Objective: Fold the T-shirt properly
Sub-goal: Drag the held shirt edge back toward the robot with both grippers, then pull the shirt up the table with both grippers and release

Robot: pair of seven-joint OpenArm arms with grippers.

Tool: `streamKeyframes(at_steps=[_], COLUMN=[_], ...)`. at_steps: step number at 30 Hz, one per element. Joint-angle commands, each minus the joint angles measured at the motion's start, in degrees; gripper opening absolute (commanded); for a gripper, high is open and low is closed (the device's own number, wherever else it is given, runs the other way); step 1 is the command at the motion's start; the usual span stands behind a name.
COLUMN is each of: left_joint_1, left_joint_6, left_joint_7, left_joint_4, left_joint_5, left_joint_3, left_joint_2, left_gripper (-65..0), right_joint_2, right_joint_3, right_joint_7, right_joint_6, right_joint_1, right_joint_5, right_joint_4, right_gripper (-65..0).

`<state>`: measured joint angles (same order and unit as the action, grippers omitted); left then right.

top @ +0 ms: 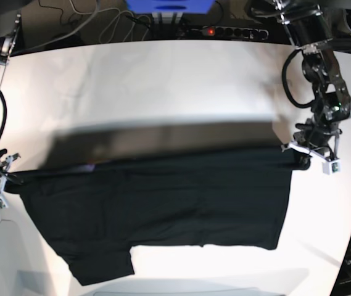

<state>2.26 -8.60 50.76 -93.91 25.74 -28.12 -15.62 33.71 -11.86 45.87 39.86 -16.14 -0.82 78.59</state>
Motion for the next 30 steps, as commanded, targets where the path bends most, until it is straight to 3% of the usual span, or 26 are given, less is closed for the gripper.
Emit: streamKeyframes(at_steps=[1,5,14,21,25,30], left_joint_1=[-0.5,-1.0,5.7,7.3,7.1,8.6], left_joint_6=[0.6,0.6,0.5,0.5,0.5,0.5], left_joint_7=[-1.4,-1.0,-0.9,-1.5,-1.2,-1.0], left_joint_4=[-1.1,-1.2,-1.2,-5.1,-11.4,-13.6], left_joint_5=[-0.4,-0.3,-0.3,-0.3,-0.3,-0.3], left_joint_3=[-0.8,-5.0,-5.2,-6.0,-11.7,-12.9], left_joint_2=[-1.0,-0.8,-1.0,-1.1,1.6,3.3], left_gripper=[-64.9,-64.9,-64.9,-64.9,-64.9,-64.9], right_joint_2=[1.6,0.3,0.4,0.0,-3.6,-3.8], right_joint_3=[-2.2,-7.3,-7.8,-10.8,-16.6,-17.9], right_joint_7=[-0.2,0.2,0.8,0.9,1.4,0.9], right_joint_6=[-0.2,-0.3,-0.2,-0.2,-0.2,-0.2], right_joint_1=[-1.5,-3.4,4.3,2.9,2.5,9.2], right_joint_5=[0.9,0.9,0.9,0.8,0.9,0.9], right_joint_4=[1.5,3.7,4.1,6.6,12.0,14.2], right_gripper=[-65.0,-65.0,-65.0,-65.0,-65.0,-65.0])
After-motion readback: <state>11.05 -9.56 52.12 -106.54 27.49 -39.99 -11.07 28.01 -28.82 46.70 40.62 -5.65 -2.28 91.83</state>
